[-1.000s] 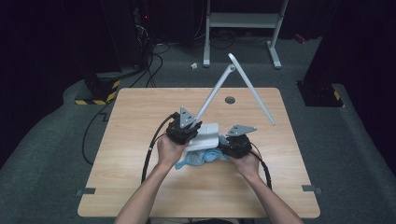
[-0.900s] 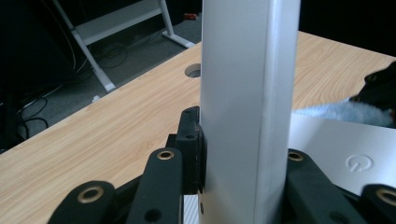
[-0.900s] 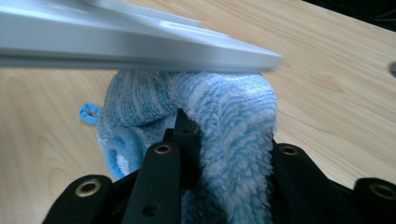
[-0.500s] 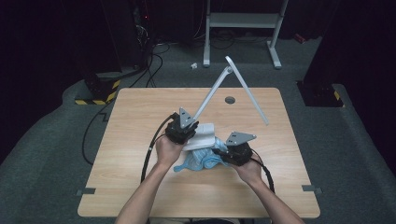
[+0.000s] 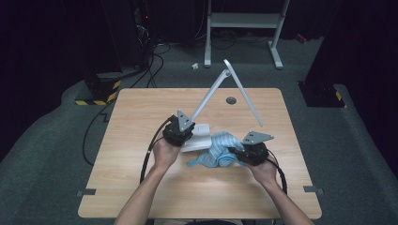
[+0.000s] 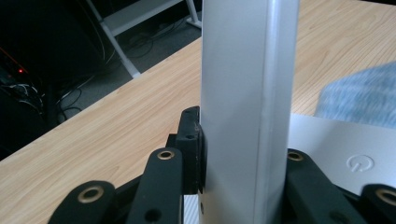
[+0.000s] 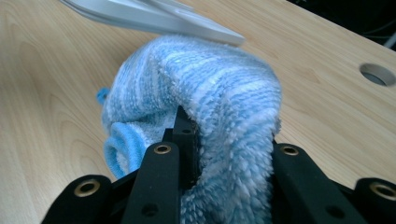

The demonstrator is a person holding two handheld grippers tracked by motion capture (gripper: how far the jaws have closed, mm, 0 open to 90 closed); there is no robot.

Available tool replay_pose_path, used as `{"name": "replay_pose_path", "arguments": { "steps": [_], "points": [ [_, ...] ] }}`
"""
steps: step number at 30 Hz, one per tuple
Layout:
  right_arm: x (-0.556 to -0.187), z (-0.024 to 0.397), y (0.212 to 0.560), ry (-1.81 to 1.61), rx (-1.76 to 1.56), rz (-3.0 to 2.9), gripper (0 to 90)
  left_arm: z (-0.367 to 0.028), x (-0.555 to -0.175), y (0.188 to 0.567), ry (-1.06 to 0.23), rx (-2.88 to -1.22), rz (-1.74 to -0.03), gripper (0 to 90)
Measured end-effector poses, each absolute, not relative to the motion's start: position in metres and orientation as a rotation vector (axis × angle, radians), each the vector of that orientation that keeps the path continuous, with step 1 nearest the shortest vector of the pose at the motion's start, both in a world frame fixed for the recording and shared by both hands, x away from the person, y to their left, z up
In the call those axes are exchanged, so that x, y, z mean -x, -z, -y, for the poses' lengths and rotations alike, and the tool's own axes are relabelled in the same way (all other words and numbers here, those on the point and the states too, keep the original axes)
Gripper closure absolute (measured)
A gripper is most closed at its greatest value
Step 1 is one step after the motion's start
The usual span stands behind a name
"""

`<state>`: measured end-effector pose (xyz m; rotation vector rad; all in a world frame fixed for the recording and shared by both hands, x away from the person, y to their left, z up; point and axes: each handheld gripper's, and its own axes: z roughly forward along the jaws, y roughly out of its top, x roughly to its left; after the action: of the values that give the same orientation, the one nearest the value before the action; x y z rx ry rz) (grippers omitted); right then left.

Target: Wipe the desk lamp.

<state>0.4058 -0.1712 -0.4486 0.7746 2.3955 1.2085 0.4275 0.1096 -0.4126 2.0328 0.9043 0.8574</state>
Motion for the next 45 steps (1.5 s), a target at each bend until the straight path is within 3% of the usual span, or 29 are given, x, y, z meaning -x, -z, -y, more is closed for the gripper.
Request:
{"name": "replay_pose_path", "arguments": {
  "steps": [17,29,45],
  "points": [
    [-0.411,0.214,0.476,-1.017,-0.946,-2.285,70.0,-0.129,-0.428,0.429,-0.894,-2.018,-0.951,71.7],
    [-0.410,0.222,0.500,-0.991,-1.038,-2.346,67.5,-0.138,-0.430,0.442,-0.905,-2.015,-0.974,71.3],
    [-0.416,0.233,0.513,-0.960,-1.196,-2.304,43.8,-0.143,-0.428,0.455,-0.927,-2.016,-0.960,70.1]
  ]
}}
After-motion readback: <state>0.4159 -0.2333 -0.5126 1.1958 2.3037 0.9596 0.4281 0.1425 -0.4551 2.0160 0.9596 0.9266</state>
